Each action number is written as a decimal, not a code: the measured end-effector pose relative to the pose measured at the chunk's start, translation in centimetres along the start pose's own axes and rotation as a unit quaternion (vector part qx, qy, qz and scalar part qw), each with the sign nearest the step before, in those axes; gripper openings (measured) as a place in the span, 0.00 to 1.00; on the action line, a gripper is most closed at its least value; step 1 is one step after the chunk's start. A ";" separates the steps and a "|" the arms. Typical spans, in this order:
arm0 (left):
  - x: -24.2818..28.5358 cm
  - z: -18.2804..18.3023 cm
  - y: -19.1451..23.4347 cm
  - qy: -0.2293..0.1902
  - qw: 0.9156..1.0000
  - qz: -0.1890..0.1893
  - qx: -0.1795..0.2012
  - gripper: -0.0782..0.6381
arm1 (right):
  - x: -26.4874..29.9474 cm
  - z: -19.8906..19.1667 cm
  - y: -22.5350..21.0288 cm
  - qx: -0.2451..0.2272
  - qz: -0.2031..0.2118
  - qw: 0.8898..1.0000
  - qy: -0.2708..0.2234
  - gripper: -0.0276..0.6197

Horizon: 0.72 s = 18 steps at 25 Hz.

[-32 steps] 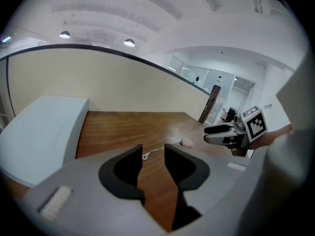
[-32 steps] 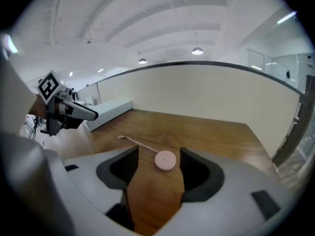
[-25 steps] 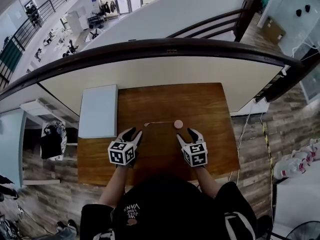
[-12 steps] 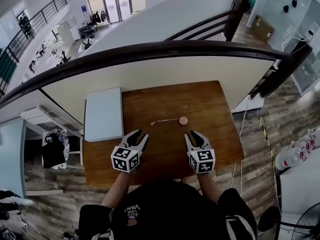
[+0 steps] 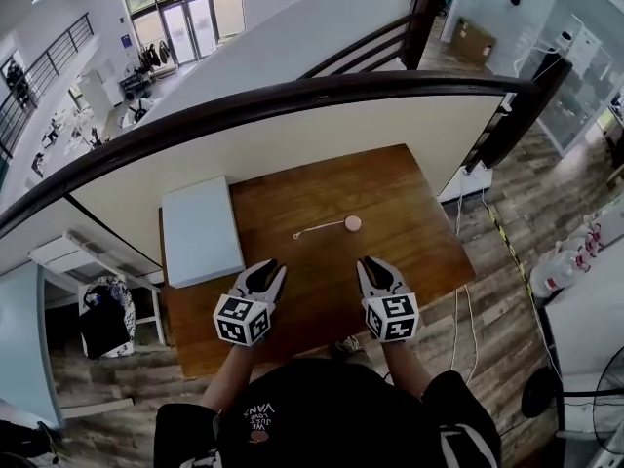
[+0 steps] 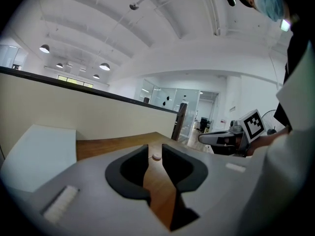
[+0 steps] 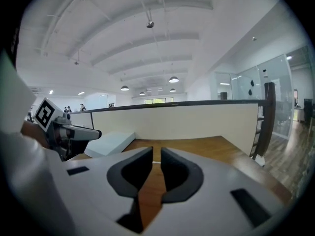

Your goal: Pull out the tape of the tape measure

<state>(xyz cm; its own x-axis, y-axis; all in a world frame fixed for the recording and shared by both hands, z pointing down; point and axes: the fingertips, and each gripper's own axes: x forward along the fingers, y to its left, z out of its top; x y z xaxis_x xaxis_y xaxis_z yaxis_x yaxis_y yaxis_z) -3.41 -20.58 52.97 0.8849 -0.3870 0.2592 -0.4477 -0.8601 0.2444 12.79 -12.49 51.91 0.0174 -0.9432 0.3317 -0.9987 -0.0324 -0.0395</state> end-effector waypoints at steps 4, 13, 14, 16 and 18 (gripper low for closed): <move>-1.2 -0.3 -0.7 -0.003 1.000 -0.023 0.010 0.20 | -1.5 -0.3 1.5 0.014 -0.010 1.000 -0.009 0.12; -3.8 -0.9 -2.5 -0.016 0.998 -0.053 0.018 0.13 | -4.4 -1.3 4.7 0.028 -0.023 0.999 -0.013 0.10; -4.1 -1.0 -2.7 -0.018 0.998 -0.056 0.018 0.13 | -4.7 -1.5 5.0 0.029 -0.024 0.999 -0.014 0.10; -4.6 -1.4 -3.2 -0.019 0.998 -0.064 0.017 0.13 | -5.2 -1.9 5.6 0.029 -0.025 0.999 -0.014 0.09; -5.1 -1.9 -3.6 -0.016 0.997 -0.071 0.014 0.12 | -5.7 -2.2 6.0 0.031 -0.027 0.999 -0.014 0.09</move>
<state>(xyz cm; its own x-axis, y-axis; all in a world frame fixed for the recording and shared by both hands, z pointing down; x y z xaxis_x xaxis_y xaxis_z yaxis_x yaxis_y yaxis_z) -6.54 -14.92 52.55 0.9427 -0.2714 0.1940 -0.3150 -0.9157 0.2494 6.56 -6.55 51.86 0.0729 -0.9482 0.3093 -0.9913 -0.1029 -0.0815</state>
